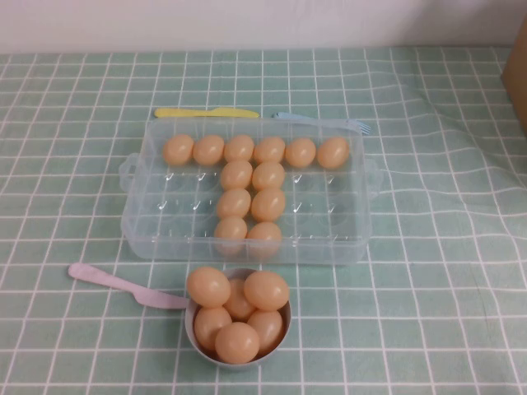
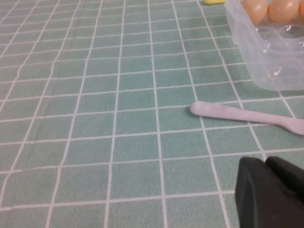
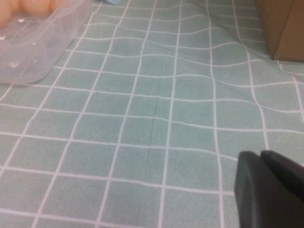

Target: Take an egg out of the egg box

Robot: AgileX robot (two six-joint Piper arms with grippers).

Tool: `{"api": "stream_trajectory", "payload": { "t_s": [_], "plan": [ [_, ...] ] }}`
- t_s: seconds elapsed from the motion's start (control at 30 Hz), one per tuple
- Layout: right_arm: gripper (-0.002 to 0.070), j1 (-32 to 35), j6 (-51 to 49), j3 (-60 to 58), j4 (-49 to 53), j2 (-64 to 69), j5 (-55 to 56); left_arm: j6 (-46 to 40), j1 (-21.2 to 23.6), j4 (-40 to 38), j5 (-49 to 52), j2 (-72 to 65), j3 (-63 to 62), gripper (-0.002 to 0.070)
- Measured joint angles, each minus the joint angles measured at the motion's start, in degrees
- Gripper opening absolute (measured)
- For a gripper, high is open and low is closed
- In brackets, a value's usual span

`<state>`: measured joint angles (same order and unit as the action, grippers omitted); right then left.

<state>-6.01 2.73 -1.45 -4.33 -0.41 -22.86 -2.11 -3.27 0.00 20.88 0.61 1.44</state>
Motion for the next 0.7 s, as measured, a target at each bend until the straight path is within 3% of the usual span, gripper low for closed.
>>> {"api": "stream_trajectory", "payload": {
  "t_s": [0.37, 0.7],
  "plan": [
    [-0.0017, 0.0, 0.0, 0.0, 0.0, 0.0, 0.0, 0.2, 0.0, -5.7, -2.2, 0.0, 0.0, -0.0004],
    [-0.0017, 0.0, 0.0, 0.0, 0.0, 0.0, 0.0, 5.6, 0.0, -31.2, -12.3, 0.0, 0.0, -0.0004]
  ]
}}
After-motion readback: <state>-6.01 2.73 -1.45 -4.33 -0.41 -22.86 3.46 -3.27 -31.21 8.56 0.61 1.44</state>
